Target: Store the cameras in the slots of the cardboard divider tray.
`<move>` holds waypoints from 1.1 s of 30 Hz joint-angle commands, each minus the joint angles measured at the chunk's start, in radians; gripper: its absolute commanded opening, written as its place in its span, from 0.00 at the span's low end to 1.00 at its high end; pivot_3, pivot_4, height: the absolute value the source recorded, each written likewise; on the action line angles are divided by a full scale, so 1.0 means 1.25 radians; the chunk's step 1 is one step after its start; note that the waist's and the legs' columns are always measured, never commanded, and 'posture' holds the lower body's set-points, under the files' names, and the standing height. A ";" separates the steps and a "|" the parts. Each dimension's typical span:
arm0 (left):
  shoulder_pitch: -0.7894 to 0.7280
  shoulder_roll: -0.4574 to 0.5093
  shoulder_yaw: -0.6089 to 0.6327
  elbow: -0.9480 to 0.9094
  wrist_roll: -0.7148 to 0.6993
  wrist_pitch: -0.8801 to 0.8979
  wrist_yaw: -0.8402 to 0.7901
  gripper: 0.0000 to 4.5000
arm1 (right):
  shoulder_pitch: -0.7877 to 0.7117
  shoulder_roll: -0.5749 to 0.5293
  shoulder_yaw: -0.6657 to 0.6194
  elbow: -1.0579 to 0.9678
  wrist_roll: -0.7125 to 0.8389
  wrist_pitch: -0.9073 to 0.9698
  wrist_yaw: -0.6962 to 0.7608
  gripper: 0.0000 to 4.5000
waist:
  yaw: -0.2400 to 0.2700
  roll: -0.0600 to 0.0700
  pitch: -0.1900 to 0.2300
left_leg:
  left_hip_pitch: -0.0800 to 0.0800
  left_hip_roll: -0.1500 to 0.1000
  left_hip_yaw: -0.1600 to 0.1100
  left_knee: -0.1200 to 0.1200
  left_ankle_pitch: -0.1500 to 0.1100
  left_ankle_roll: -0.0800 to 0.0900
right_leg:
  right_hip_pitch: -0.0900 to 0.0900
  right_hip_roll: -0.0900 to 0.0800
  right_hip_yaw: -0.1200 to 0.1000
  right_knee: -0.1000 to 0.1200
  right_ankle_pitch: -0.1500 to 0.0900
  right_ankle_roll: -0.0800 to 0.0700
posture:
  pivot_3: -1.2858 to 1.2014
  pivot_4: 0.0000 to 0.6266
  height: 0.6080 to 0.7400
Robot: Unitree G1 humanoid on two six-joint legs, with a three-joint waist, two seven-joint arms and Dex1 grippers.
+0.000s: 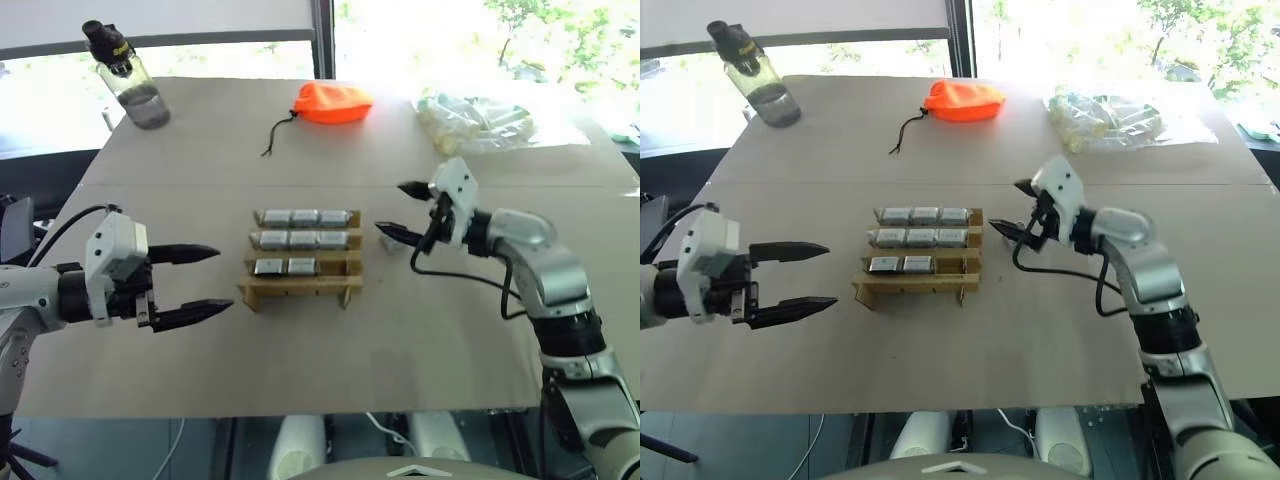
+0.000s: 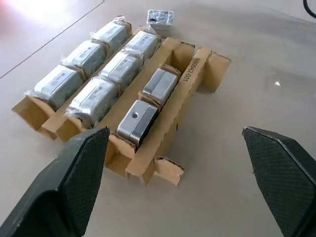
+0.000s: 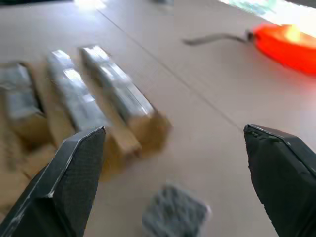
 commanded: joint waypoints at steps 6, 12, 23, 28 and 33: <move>-0.015 0.003 0.008 -0.004 -0.010 -0.009 0.002 1.00 | 0.178 0.127 0.016 -0.224 -0.052 0.099 -0.261 0.98 | 0.001 0.000 0.000 | 0.001 0.000 0.001 0.000 0.000 -0.001 | 0.000 0.001 0.001 0.000 0.000 0.000 | 0.52 0.24 0.89; -0.043 0.010 -0.012 0.013 -0.006 -0.012 -0.005 1.00 | 0.205 0.182 0.062 -0.215 -0.062 0.085 -0.313 0.98 | 0.001 0.000 0.000 | 0.001 0.000 0.001 0.000 0.000 -0.001 | 0.000 0.001 0.002 0.000 0.000 0.000 | 0.52 0.24 0.89; -0.049 0.020 -0.010 0.029 0.004 -0.026 -0.021 1.00 | 0.175 0.237 0.083 -0.090 -0.095 0.046 -0.378 0.98 | 0.001 0.000 0.000 | 0.001 0.000 0.001 0.000 0.000 -0.001 | 0.000 0.001 0.002 0.000 0.000 0.000 | 0.52 0.24 0.89; -0.048 0.018 -0.006 0.032 0.005 -0.031 -0.020 1.00 | 0.161 0.255 0.083 -0.042 -0.108 0.000 -0.396 0.98 | 0.001 0.000 0.000 | 0.001 0.000 0.001 0.000 0.000 -0.001 | 0.000 0.001 0.002 0.000 0.000 0.000 | 0.52 0.24 0.89; -0.052 0.018 -0.008 0.039 0.009 -0.036 -0.023 1.00 | 0.156 0.247 0.090 -0.023 -0.123 -0.030 -0.389 0.70 | 0.001 0.000 0.000 | 0.001 0.000 0.001 0.000 0.000 -0.001 | 0.000 0.001 0.002 0.000 0.000 0.000 | 0.52 0.24 0.89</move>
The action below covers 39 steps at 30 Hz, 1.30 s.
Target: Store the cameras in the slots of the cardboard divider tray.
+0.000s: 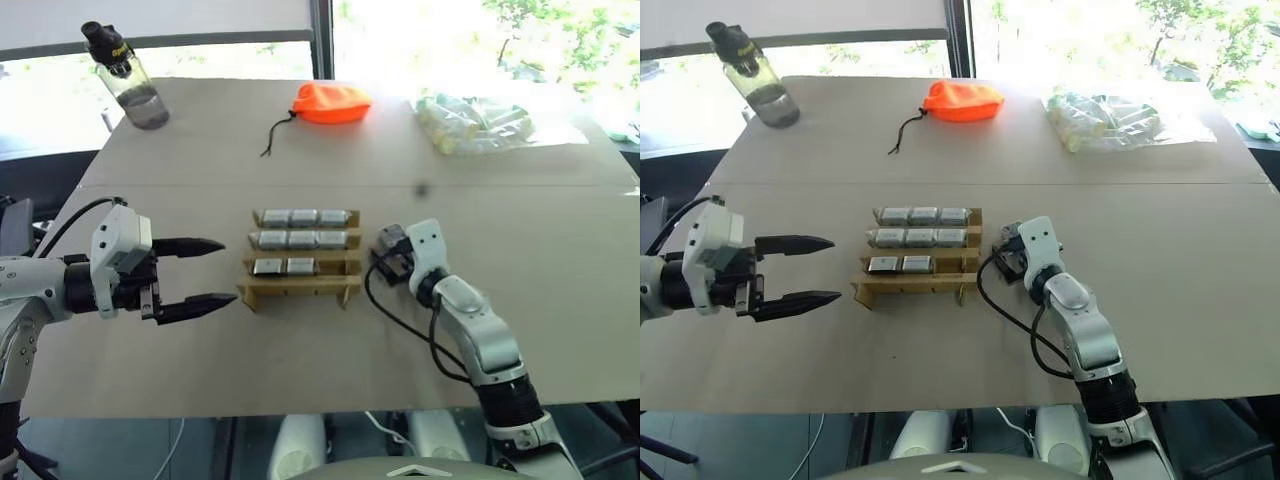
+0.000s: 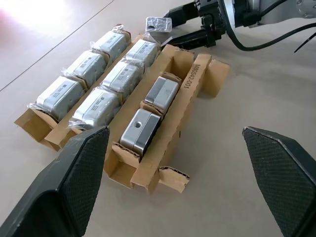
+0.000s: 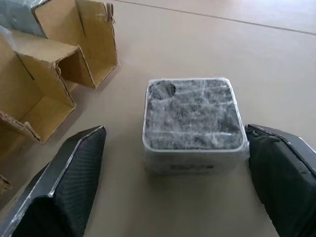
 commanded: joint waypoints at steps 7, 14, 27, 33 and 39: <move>-0.065 0.000 -0.021 0.015 -0.011 -0.023 -0.008 1.00 | -0.020 -0.057 0.043 -0.005 -0.063 -0.115 0.037 0.43 | 0.002 0.000 0.000 | 0.000 0.000 0.000 0.000 0.000 0.000 | 0.000 0.000 0.000 0.000 0.000 0.000 | 0.52 0.24 0.89; -0.290 -0.018 -0.188 0.106 0.006 -0.011 -0.078 1.00 | -0.094 -0.270 0.090 0.072 -0.128 -0.401 0.199 0.43 | 0.003 -0.001 0.000 | 0.000 -0.002 0.000 0.001 0.000 0.000 | 0.001 0.000 0.000 0.000 0.000 0.000 | 0.52 0.24 0.89; -0.713 -0.200 -0.421 0.499 0.201 -0.149 -0.152 1.00 | -0.405 -0.381 0.191 0.295 -0.287 -0.897 0.326 0.43 | 0.001 -0.002 0.001 | -0.001 -0.002 0.007 0.002 0.000 0.000 | -0.001 0.003 0.001 0.000 0.000 0.000 | 0.52 0.24 0.89; -0.749 -0.223 -0.481 0.515 0.264 -0.140 -0.180 1.00 | -0.472 -0.342 0.228 0.363 -0.359 -0.995 0.300 0.43 | 0.001 -0.002 0.001 | -0.001 -0.001 0.007 0.002 0.000 0.000 | -0.001 0.002 0.000 -0.001 0.000 0.000 | 0.52 0.24 0.89; -0.786 -0.237 -0.506 0.540 0.305 -0.118 -0.175 1.00 | -0.517 -0.309 0.241 0.389 -0.430 -1.025 0.271 0.43 | 0.001 -0.002 0.001 | -0.001 -0.001 0.007 0.004 0.000 0.000 | -0.001 0.002 0.001 0.001 0.000 0.000 | 0.52 0.24 0.89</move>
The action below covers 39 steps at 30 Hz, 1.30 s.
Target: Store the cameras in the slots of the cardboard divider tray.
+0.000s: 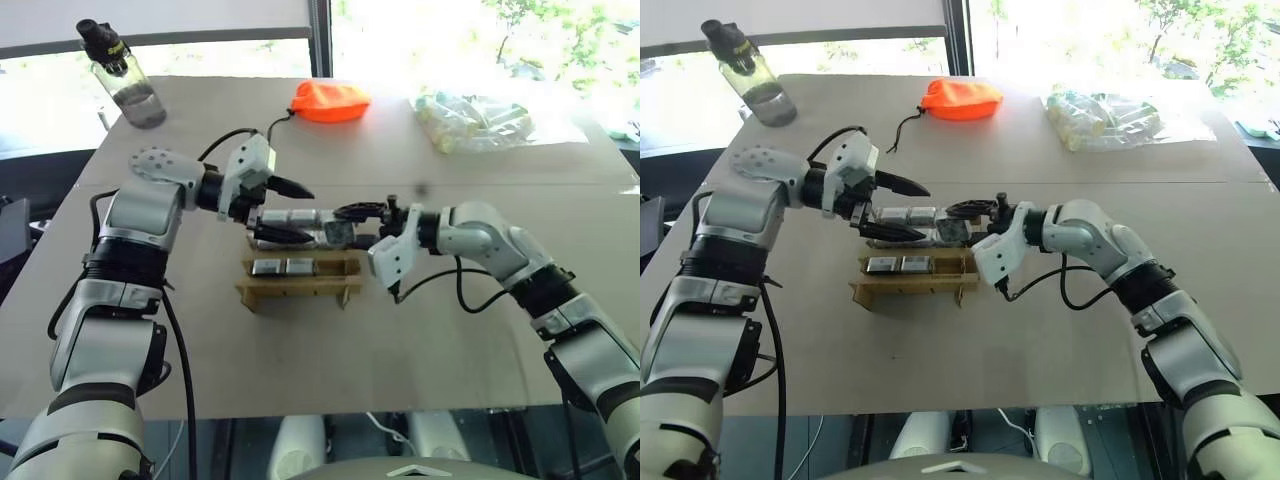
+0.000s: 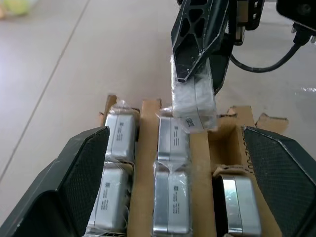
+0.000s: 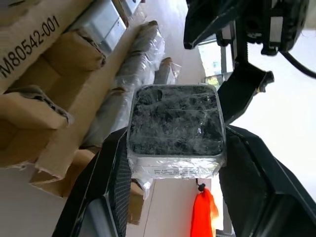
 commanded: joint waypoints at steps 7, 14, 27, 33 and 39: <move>-0.056 -0.018 0.009 0.016 0.010 0.063 -0.008 1.00 | -0.050 0.031 -0.008 -0.003 -0.076 0.022 -0.048 0.43 | 0.000 0.000 0.000 | 0.000 0.000 0.000 0.000 0.000 0.000 | 0.000 0.000 0.000 0.000 0.000 0.000 | 0.52 0.24 0.89; -0.049 -0.019 0.011 -0.009 0.005 0.090 -0.010 0.78 | -0.048 0.041 -0.004 0.009 -0.098 0.018 -0.065 0.43 | -0.001 0.000 0.000 | 0.000 0.000 0.000 0.000 0.000 0.000 | 0.000 0.000 0.000 0.000 0.000 0.000 | 0.52 0.24 0.89; -0.014 -0.011 -0.003 -0.069 0.006 0.119 -0.028 0.15 | -0.050 0.055 -0.005 0.010 -0.092 0.029 -0.052 0.87 | -0.001 0.000 0.000 | 0.000 0.000 0.000 0.000 0.000 0.000 | 0.000 0.000 0.000 0.001 0.000 0.000 | 0.52 0.24 0.89; -0.012 -0.013 -0.004 -0.073 0.009 0.120 -0.029 0.15 | -0.049 0.054 -0.016 0.010 -0.100 0.021 -0.095 1.00 | -0.001 0.000 0.000 | 0.001 0.000 0.000 0.000 0.000 0.000 | 0.000 0.000 0.001 0.001 0.000 0.000 | 0.52 0.24 0.89; -0.021 -0.011 0.015 -0.074 -0.006 0.099 -0.033 0.15 | 0.045 0.015 -0.068 -0.066 0.084 0.077 -0.009 1.00 | 0.002 0.000 0.000 | 0.000 0.000 0.000 0.000 0.000 0.000 | 0.000 -0.001 0.000 0.000 0.000 0.000 | 0.52 0.24 0.89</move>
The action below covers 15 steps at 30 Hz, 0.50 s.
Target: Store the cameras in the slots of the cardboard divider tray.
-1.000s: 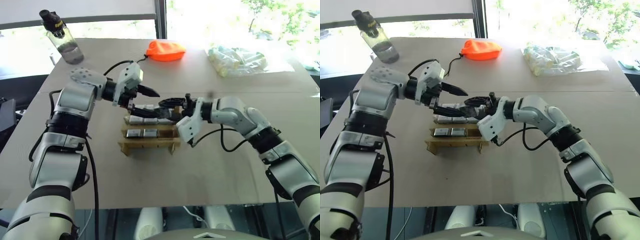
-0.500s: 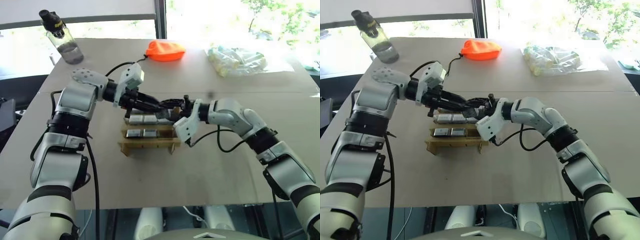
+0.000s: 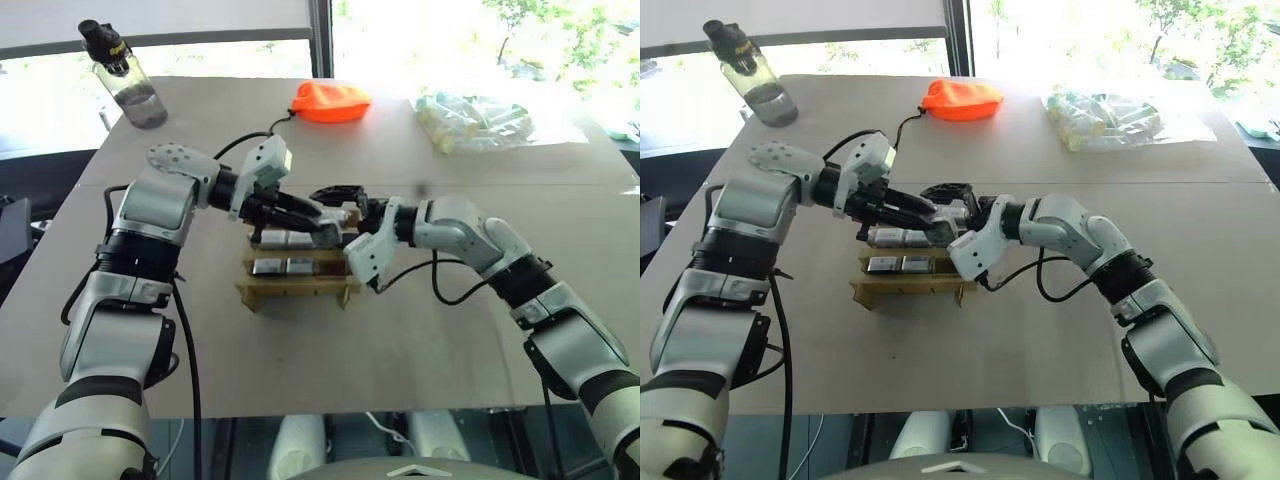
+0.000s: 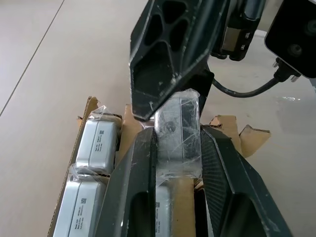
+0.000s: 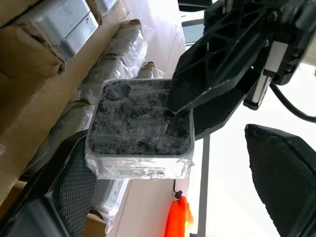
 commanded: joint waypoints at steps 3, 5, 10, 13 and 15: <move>-0.013 0.020 0.027 -0.046 -0.012 -0.014 -0.001 0.15 | 0.110 -0.065 -0.086 -0.163 0.249 0.101 0.122 1.00 | 0.002 0.000 0.000 | -0.001 0.000 -0.001 0.000 0.000 0.000 | 0.000 -0.001 0.000 -0.001 0.000 0.000 | 0.52 0.24 0.89; -0.008 0.026 0.036 -0.067 -0.023 -0.011 -0.004 0.15 | 0.172 -0.101 -0.104 -0.235 0.349 0.161 0.187 1.00 | 0.002 0.000 0.000 | -0.001 0.000 -0.001 0.000 0.000 0.000 | 0.000 -0.001 0.000 -0.001 0.000 0.000 | 0.52 0.24 0.89; 0.011 0.043 0.033 -0.140 -0.033 0.000 0.002 0.15 | 0.373 -0.149 -0.236 -0.466 0.771 0.536 0.255 1.00 | 0.004 0.000 0.000 | 0.001 0.000 -0.004 0.000 0.000 0.000 | 0.001 0.000 -0.001 0.000 0.000 0.000 | 0.52 0.24 0.89; 0.037 0.051 0.020 -0.186 -0.024 -0.008 0.005 0.15 | 0.467 -0.188 -0.302 -0.517 0.914 0.646 0.314 1.00 | 0.005 0.000 0.000 | 0.001 0.000 -0.006 0.000 0.000 0.000 | 0.003 -0.001 -0.001 0.000 0.000 0.000 | 0.52 0.24 0.89; 0.057 0.052 0.013 -0.214 -0.023 -0.014 0.004 0.15 | 0.539 -0.218 -0.329 -0.513 0.954 0.671 0.380 1.00 | 0.006 0.000 0.000 | 0.002 0.000 -0.006 0.000 0.000 0.001 | 0.003 -0.001 0.000 -0.001 0.000 0.000 | 0.52 0.24 0.89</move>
